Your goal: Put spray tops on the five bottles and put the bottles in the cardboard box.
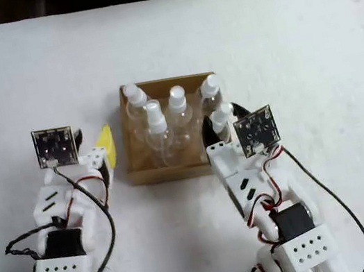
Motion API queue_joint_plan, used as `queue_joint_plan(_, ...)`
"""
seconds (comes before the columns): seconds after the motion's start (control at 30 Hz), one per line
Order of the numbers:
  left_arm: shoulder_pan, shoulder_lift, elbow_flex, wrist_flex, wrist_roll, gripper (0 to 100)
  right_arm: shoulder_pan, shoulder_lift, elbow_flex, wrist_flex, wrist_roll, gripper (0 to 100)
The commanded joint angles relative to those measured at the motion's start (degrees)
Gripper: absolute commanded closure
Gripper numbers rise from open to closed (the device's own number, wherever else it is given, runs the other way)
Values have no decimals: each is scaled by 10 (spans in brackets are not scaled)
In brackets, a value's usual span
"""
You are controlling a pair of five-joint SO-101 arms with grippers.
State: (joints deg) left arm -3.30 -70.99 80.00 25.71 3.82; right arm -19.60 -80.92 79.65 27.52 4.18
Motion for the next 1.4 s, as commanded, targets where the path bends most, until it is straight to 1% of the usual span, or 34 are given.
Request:
queue_joint_plan(0.0, 2, -12, -4, -15, -8, 824, -2, -5, -26, 1, -6, 830)
queue_joint_plan(0.23, 2, -12, -4, -15, -8, 824, -2, -6, -47, 15, -6, 829)
queue_joint_plan(0.43, 2, -12, -4, -15, -8, 824, 0, -6, -179, 154, -11, 828)
queue_joint_plan(0.67, 1, -12, -4, -15, -8, 824, 2, -6, -286, 257, -10, 828)
queue_joint_plan(0.83, 0, -12, -6, -14, -8, 824, 3, -6, -425, 341, -11, 828)
queue_joint_plan(1.0, -42, -12, -14, -18, -1, 824, 3, -6, -554, 424, -9, 832)
queue_joint_plan(1.1, -60, -12, -18, -15, 38, 824, 6, -9, -601, 473, -10, 833)
queue_joint_plan(1.17, -68, -12, -18, -15, 52, 825, 36, -29, -622, 498, -10, 848)
queue_joint_plan(1.2, -70, -12, -19, -15, 50, 839, 60, -45, -629, 504, -10, 872)
queue_joint_plan(1.3, -78, -12, -30, -14, 50, 948, 134, -114, -629, 506, -6, 991)
queue_joint_plan(1.33, -83, -12, -33, -14, 50, 986, 158, -140, -624, 507, -5, 984)
queue_joint_plan(1.37, -90, -12, -34, -14, 51, 979, 178, -167, -614, 508, -5, 959)
